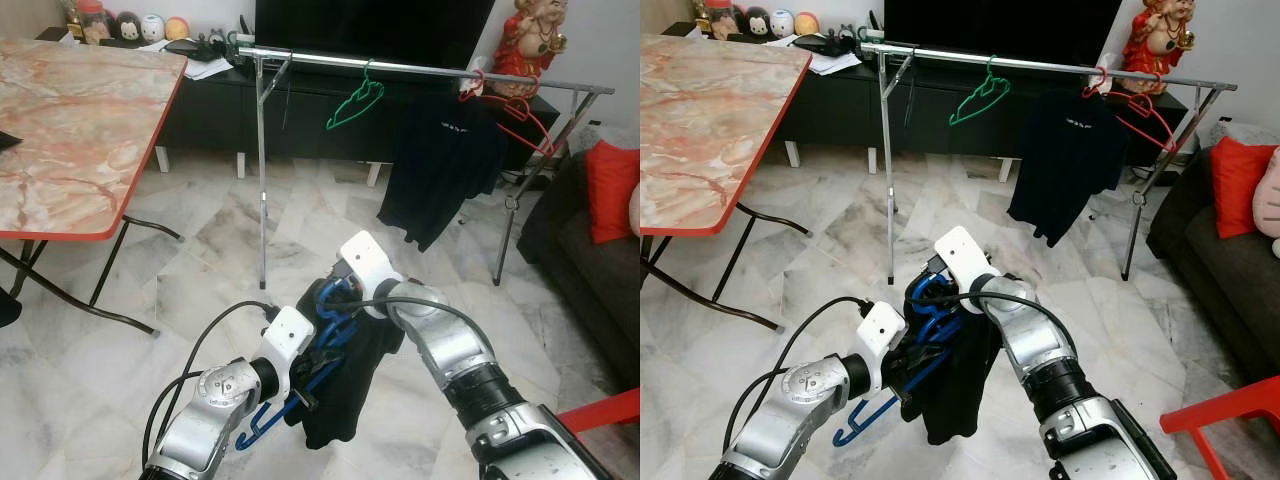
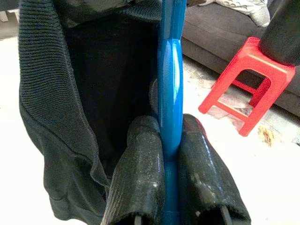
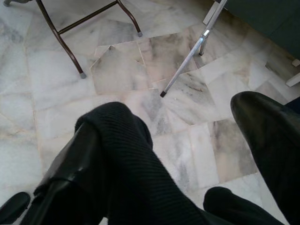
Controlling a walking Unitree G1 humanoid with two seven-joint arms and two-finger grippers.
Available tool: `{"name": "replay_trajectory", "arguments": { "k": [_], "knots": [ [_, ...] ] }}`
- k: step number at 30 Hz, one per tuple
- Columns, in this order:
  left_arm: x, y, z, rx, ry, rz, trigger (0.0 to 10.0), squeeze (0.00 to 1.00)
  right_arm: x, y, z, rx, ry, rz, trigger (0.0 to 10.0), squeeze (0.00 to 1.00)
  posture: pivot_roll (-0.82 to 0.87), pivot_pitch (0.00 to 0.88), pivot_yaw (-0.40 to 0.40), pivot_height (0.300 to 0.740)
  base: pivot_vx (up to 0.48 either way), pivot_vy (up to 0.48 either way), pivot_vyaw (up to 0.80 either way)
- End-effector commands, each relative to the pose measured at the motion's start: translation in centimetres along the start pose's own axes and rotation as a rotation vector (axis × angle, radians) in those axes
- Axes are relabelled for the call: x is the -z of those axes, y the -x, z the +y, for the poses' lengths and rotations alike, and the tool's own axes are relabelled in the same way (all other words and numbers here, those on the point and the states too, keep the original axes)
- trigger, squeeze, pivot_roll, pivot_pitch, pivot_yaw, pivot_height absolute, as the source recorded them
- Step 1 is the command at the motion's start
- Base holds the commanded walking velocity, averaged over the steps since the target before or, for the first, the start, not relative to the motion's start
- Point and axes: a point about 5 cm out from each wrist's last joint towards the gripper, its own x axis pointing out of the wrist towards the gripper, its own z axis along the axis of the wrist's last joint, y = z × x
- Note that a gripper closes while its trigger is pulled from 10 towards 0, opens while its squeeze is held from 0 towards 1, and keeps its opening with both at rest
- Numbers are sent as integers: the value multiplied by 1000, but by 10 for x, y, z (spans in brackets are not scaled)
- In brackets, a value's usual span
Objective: Hang hanger
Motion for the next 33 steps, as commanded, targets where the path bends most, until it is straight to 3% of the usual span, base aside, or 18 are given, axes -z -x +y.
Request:
{"name": "replay_trajectory", "arguments": {
  "k": [1, 9, 18, 21, 27, 33],
  "knots": [
    [-10, -4, -2, 12, -27, -47, 10000, 0, -2, 2, -9, 12, -13, -1, 10000, 1000, 3, 0, -185, 740, 0, 0, 0],
    [-10, -3, -1, 8, -27, -50, 10000, 0, 1, 7, -18, 12, -85, -8, 10000, 1000, 0, 0, -179, 740, 0, 0, 0],
    [-9, -4, -1, 12, -27, -47, 10000, 0, -4, 12, -33, 27, -83, -22, 10000, 1000, -5, 0, -174, 740, 0, 0, 0],
    [-9, -4, -1, 12, -29, -45, 10000, 0, -9, 11, -29, -11, -118, -50, 10000, 1000, -6, 0, -175, 740, 0, 0, 0],
    [-9, -6, -3, 19, -31, -47, 10000, 0, -18, 2, -7, -82, -103, -69, 10000, 1000, -3, 0, -179, 740, 0, 0, 0],
    [-9, -7, -3, 18, -30, -52, 10000, 0, -19, 2, 1, -134, -53, -59, 10000, 1000, -3, 0, -181, 740, 0, 0, 0]
  ]
}}
